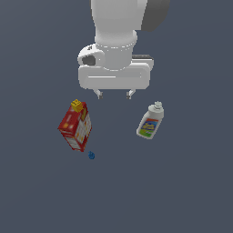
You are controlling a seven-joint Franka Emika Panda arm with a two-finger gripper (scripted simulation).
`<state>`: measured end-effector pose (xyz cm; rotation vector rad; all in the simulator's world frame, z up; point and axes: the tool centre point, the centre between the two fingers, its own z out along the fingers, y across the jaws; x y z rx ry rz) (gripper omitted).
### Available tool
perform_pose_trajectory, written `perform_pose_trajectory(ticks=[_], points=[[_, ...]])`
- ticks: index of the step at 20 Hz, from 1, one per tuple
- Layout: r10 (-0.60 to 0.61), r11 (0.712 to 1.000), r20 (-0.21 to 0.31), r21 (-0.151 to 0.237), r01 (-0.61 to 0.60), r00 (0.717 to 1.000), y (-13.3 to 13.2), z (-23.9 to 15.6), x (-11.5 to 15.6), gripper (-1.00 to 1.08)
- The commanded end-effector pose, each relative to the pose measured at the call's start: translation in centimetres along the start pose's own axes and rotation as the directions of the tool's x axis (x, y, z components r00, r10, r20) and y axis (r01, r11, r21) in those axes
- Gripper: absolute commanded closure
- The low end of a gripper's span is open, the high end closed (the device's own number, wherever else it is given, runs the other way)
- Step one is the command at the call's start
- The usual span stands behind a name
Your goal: Pick up a designated object from a clutter of objects.
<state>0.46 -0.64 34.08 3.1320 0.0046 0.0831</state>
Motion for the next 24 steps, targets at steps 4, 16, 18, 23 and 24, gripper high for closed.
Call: perform_pose_trajectory(ticks=[4,16,18,23,24], points=[[0.017,1.0,-0.009,0.003,-0.017,1.0,0.5,-0.3,0.1,-0.92],[0.082,0.997,-0.042,0.016,-0.082,0.996,2.3,-1.4,0.4,-0.92],[0.105,0.994,-0.038,0.016,-0.104,0.994,2.8,-1.2,0.3,-0.92],[0.198,0.98,-0.024,0.014,-0.197,0.98,5.0,-0.2,-0.3,-0.92],[0.222,0.975,-0.02,0.013,-0.222,0.975,5.6,0.1,-0.5,-0.92]])
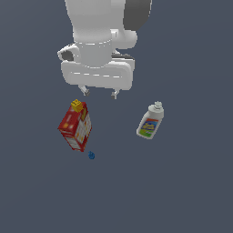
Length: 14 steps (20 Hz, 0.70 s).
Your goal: Pick up a designated object from a clutter of objects.
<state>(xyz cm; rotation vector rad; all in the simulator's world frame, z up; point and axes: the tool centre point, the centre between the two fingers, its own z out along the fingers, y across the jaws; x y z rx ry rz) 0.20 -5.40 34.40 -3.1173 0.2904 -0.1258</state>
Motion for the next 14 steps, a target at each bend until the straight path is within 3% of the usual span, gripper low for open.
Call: perform_pose_trajectory(ticks=[1,5,14], points=[[0.063,0.998,0.009,-0.004,-0.063,0.998,1.6,0.6,-0.2,-0.92],[0.195,0.981,0.027,-0.015,-0.194,0.981,4.8,2.0,-0.8,-0.92],[0.435,0.9,0.055,-0.043,-0.433,0.899,10.6,4.4,-2.6,-0.92]])
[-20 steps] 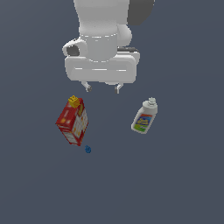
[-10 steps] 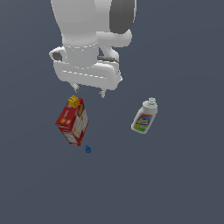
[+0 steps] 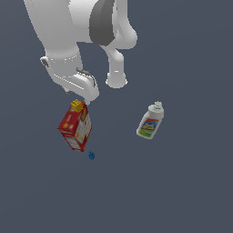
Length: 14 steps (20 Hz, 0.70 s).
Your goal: Pick up a designated object from a clutter of objects.
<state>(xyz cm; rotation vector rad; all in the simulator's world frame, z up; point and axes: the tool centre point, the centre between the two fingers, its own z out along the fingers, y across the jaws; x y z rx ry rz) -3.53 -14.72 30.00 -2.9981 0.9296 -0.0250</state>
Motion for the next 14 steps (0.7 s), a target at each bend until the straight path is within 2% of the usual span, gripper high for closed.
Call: perform_pose_trajectory(ticks=[1,6,14], points=[[0.051,0.999,0.007,-0.004,-0.051,0.999,1.2,0.5,0.1,-0.92],[0.101,0.995,0.013,-0.008,-0.101,0.995,2.4,1.0,0.2,-0.92],[0.1,0.995,0.013,-0.008,-0.1,0.995,2.4,1.7,0.1,-0.92]])
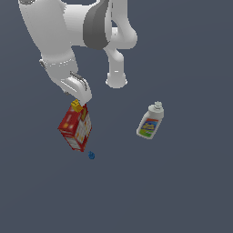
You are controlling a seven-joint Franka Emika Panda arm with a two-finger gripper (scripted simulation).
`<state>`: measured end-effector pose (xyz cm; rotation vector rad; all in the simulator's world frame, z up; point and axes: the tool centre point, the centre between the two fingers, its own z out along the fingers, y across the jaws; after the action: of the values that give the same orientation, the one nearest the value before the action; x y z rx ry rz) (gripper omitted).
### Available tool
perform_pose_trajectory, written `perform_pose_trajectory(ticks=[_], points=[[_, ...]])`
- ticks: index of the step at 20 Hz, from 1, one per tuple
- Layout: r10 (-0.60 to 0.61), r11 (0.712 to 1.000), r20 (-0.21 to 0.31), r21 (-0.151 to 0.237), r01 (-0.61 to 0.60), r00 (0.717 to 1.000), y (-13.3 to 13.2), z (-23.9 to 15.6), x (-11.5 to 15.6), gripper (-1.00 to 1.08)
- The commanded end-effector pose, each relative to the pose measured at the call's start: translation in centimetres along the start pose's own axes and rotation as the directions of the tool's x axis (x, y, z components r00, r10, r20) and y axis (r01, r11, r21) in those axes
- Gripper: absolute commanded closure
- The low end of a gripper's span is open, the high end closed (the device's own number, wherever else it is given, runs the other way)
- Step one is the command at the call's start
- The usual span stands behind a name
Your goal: Pick up a designated object from a clutter of objects.
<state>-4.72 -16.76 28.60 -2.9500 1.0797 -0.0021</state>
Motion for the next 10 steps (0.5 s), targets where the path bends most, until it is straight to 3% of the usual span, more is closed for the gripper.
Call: perform_pose_trajectory(ticks=[1,10], points=[[0.001,1.0,0.001,0.0,-0.001,1.0,0.0,0.6,0.0,-0.92],[0.005,1.0,0.001,-0.001,-0.005,1.0,0.1,4.2,-0.1,-0.92]])
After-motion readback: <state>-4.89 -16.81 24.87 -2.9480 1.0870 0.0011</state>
